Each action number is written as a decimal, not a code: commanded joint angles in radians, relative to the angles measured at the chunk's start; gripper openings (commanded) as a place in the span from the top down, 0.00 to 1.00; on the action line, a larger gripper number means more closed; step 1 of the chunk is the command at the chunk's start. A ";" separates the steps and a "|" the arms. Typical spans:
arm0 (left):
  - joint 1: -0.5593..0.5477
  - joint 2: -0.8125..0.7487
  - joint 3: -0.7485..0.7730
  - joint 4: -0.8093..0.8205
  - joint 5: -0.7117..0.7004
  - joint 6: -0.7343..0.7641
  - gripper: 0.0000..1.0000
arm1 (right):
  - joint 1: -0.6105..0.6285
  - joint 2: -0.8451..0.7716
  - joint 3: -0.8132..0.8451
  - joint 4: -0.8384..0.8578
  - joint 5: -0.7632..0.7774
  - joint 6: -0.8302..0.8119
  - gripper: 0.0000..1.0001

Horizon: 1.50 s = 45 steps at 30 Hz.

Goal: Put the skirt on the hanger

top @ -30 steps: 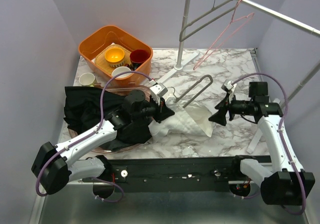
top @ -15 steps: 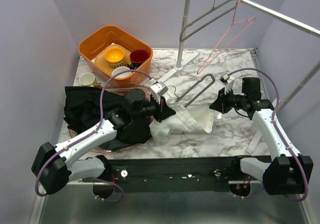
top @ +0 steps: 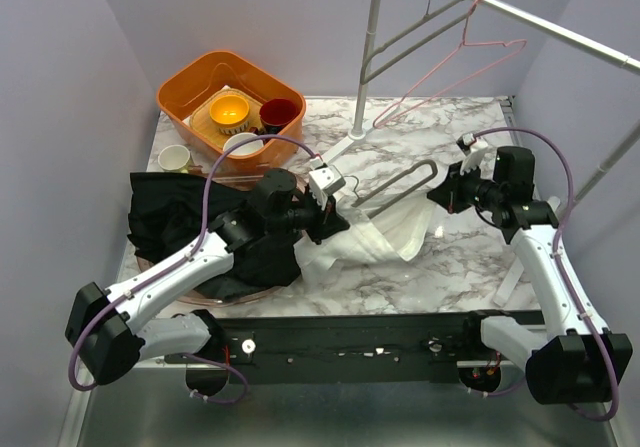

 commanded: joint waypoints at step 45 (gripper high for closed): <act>0.008 0.109 0.070 0.095 -0.006 -0.103 1.00 | -0.099 0.079 0.173 0.037 -0.045 0.098 0.99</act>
